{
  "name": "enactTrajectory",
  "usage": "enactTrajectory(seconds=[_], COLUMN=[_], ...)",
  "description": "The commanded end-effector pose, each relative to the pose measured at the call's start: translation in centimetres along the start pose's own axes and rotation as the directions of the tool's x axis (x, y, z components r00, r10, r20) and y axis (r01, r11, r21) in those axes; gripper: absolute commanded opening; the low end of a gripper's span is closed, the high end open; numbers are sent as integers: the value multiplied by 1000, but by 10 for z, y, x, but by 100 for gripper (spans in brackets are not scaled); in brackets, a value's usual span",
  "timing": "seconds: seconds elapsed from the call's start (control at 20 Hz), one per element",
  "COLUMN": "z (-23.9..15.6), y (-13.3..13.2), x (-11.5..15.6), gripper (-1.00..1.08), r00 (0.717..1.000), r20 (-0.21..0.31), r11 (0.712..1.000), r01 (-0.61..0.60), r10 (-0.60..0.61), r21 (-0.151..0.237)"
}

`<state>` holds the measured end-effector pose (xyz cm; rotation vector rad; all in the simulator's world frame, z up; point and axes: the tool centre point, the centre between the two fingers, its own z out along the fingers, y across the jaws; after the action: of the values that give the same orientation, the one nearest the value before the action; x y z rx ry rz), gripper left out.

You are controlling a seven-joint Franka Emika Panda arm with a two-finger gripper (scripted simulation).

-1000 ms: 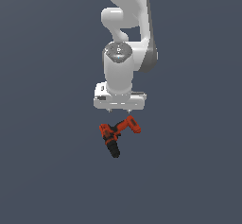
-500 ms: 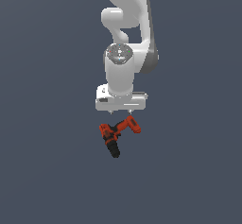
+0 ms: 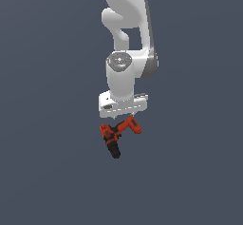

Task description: Pick up the object and move it to a goal position.

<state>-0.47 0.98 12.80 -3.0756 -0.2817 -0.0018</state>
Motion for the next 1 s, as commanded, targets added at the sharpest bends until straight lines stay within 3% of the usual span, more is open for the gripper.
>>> enactTrajectory(seconds=[0.0, 0.45, 0.95], z=[8, 36, 54], y=[-3, -15, -23], x=[1, 6, 9], gripper=[68, 68, 68], r00=[998, 965, 914], r20=[-13, -76, -134], r11=[998, 966, 918], r01=[56, 255, 394], r10=[-56, -251, -384], r21=[13, 48, 56])
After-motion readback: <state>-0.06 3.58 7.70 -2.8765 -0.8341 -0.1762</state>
